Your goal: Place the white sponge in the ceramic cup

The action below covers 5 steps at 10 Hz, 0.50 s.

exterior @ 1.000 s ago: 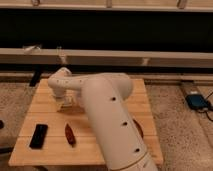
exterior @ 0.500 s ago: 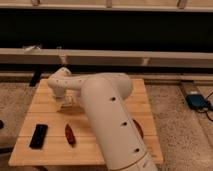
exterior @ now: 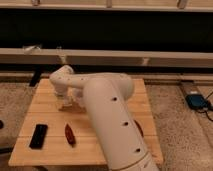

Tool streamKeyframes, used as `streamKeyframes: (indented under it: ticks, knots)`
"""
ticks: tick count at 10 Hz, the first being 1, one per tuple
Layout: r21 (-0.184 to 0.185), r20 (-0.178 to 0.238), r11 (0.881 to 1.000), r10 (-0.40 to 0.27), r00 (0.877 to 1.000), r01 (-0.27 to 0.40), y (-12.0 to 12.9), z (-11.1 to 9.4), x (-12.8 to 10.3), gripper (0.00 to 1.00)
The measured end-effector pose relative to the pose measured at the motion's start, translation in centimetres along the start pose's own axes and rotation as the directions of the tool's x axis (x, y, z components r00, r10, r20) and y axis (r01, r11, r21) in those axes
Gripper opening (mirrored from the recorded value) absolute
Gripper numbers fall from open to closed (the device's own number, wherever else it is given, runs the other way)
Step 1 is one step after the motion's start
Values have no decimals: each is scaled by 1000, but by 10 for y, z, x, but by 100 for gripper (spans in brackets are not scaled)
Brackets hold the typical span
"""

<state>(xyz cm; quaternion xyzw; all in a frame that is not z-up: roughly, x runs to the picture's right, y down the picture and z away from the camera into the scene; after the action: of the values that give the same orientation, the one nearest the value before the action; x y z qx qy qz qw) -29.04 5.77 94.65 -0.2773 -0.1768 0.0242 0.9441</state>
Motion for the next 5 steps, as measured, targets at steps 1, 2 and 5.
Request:
streamKeyframes:
  ticks: [1,2,5]
  knots:
    - [0,15,1000,20,1000,-20,-5,-4,4,76]
    - [-10,26,999,36,999,-36,-3,-4,8,76]
    - [-38,29,999,23,999,-22,7,-2,8,76]
